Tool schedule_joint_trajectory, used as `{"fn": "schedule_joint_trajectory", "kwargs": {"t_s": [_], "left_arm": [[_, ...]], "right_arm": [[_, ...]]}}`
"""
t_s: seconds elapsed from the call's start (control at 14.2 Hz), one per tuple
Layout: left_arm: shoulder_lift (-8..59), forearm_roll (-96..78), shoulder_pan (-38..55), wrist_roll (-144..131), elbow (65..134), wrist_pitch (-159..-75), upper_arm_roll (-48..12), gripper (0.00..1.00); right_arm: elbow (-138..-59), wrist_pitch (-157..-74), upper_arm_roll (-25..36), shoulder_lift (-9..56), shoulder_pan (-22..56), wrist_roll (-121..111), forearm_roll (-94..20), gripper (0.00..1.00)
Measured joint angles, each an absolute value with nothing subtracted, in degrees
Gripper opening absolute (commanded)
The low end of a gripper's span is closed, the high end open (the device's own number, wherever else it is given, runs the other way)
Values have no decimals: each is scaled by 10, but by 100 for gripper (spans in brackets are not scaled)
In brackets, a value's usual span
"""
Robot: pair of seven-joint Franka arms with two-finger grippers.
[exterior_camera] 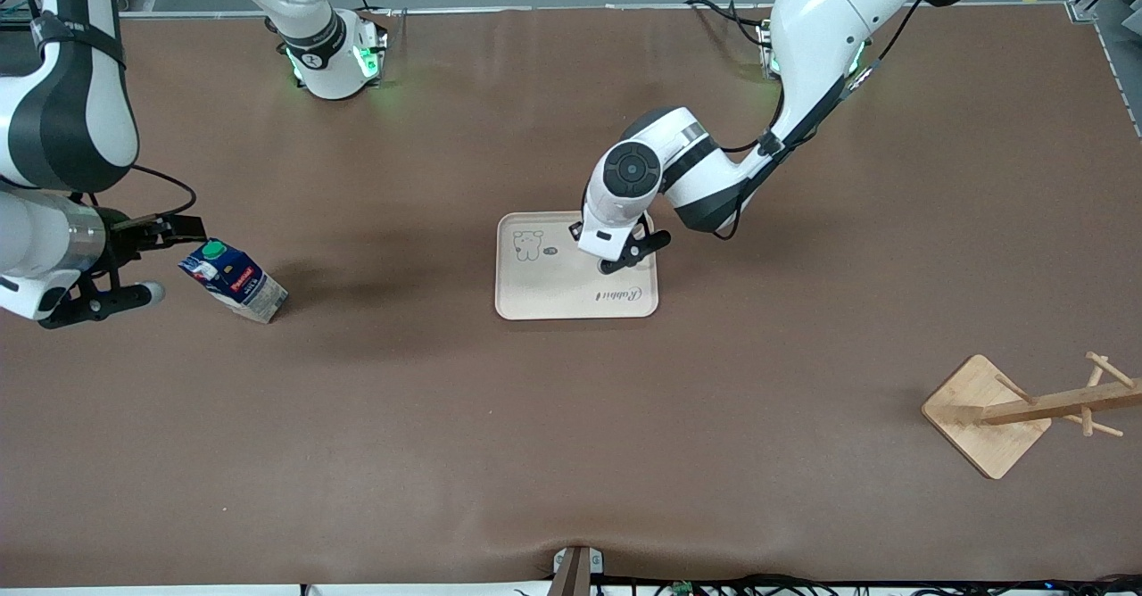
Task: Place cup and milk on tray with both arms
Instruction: 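Carry the mug to the tray while the right gripper reaches the milk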
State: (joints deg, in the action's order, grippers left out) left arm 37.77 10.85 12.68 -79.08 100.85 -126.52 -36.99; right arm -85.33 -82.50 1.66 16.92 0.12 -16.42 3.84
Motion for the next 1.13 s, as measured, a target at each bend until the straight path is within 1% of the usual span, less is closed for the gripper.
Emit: {"fn": "schedule_joint_trajectory", "kwargs": {"t_s": [0.28, 0.35, 0.42, 0.49, 0.56, 0.92, 0.99, 1.13], "left_arm": [[378, 109, 127, -803, 1008, -1260, -364, 0], [379, 109, 127, -803, 1007, -1259, -362, 13], [379, 109, 127, -804, 1007, -1259, -360, 43], [381, 109, 127, -804, 1006, -1259, -358, 98], [383, 109, 127, -803, 1004, -1259, -356, 100], [387, 109, 132, -803, 969, -1255, -356, 100], [387, 109, 133, -803, 953, -1240, -356, 100], [382, 109, 134, -802, 898, -1169, -357, 100]], "right_arm": [[-855, -838, 18, 172, -36, -154, 30, 100], [-862, -856, 18, 172, -44, -151, 28, 100], [-872, -883, 18, 174, -49, -153, 28, 100], [-876, -906, 18, 176, -52, -167, 32, 100], [-876, -918, 17, 178, -51, -196, 39, 100], [-875, -948, 17, 179, -58, -223, 40, 100], [-875, -944, 18, 179, -63, -198, 20, 100], [-876, -919, 18, 179, -74, -107, -10, 100]]}}
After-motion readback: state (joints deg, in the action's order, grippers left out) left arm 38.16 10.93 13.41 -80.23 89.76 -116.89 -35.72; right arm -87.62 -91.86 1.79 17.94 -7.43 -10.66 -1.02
